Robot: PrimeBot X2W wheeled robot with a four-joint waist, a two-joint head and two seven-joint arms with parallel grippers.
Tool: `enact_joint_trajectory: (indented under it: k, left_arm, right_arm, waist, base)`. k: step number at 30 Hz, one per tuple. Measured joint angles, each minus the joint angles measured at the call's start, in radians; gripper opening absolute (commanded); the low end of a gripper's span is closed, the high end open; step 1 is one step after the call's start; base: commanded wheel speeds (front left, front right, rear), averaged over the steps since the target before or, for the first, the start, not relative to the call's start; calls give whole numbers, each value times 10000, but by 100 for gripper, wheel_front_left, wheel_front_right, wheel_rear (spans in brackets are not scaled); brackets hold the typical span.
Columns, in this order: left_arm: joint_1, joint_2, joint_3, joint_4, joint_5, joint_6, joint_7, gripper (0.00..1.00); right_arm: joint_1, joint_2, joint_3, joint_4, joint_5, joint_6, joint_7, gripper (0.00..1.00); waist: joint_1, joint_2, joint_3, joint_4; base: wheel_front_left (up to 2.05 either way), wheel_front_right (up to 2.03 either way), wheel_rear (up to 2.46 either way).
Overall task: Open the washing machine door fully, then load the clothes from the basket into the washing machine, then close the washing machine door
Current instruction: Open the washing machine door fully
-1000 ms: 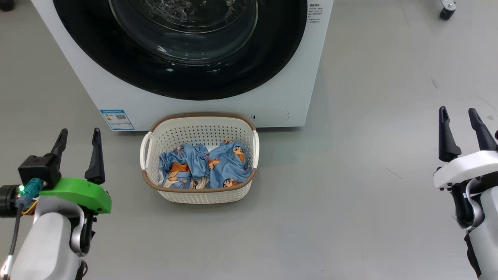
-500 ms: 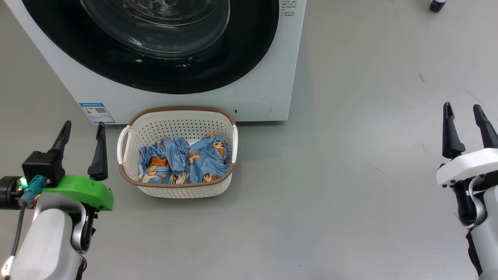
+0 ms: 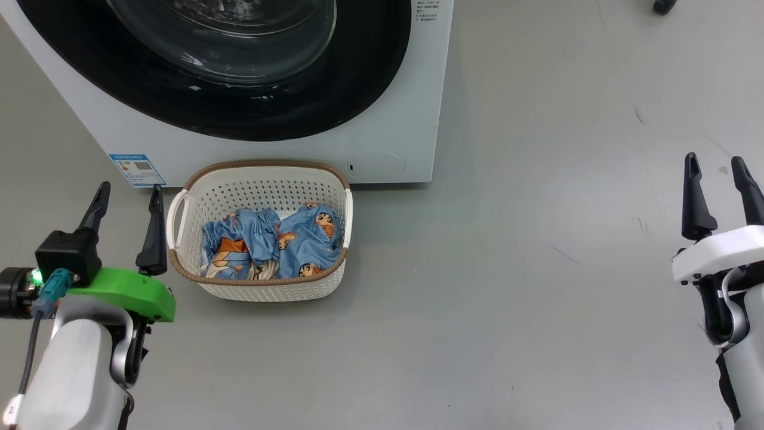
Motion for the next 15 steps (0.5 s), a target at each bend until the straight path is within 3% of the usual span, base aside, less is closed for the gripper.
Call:
enact_joint_trajectory:
  k: [15]
  left_arm:
    - [35, -190, 58, -88, 157, -98, 0, 100]
  right_arm:
    - [12, 92, -134, -23, -117, 77, 0, 100]
  waist:
    - [0, 0, -88, 55]
  base:
    - [0, 0, 0]
